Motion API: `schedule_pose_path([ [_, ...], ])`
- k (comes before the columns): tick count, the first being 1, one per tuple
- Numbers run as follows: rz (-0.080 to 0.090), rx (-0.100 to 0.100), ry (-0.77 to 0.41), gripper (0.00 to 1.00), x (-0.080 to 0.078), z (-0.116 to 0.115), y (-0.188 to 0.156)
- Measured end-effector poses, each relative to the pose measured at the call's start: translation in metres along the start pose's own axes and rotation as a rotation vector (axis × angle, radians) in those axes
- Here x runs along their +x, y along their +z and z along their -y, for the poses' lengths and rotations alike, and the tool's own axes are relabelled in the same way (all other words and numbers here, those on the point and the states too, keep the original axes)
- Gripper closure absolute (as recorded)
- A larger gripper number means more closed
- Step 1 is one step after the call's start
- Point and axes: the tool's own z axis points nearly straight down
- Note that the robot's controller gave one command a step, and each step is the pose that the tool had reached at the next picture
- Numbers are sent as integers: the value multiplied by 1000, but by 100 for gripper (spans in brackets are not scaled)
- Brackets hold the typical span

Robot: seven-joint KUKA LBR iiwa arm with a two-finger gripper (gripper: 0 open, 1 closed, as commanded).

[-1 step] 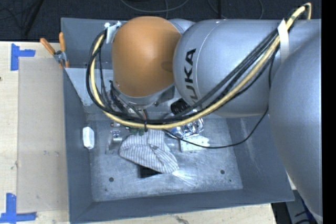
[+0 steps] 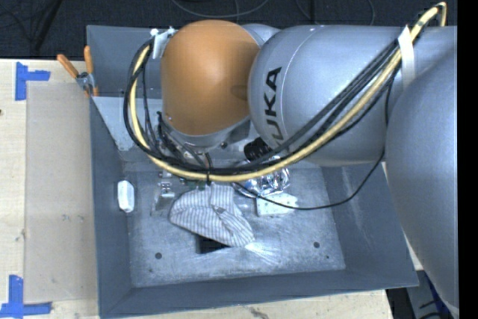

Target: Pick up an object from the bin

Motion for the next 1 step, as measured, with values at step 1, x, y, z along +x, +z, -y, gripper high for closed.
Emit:
schedule_pose_path([
  [1, 4, -2, -27, 0, 53, 43, 51],
])
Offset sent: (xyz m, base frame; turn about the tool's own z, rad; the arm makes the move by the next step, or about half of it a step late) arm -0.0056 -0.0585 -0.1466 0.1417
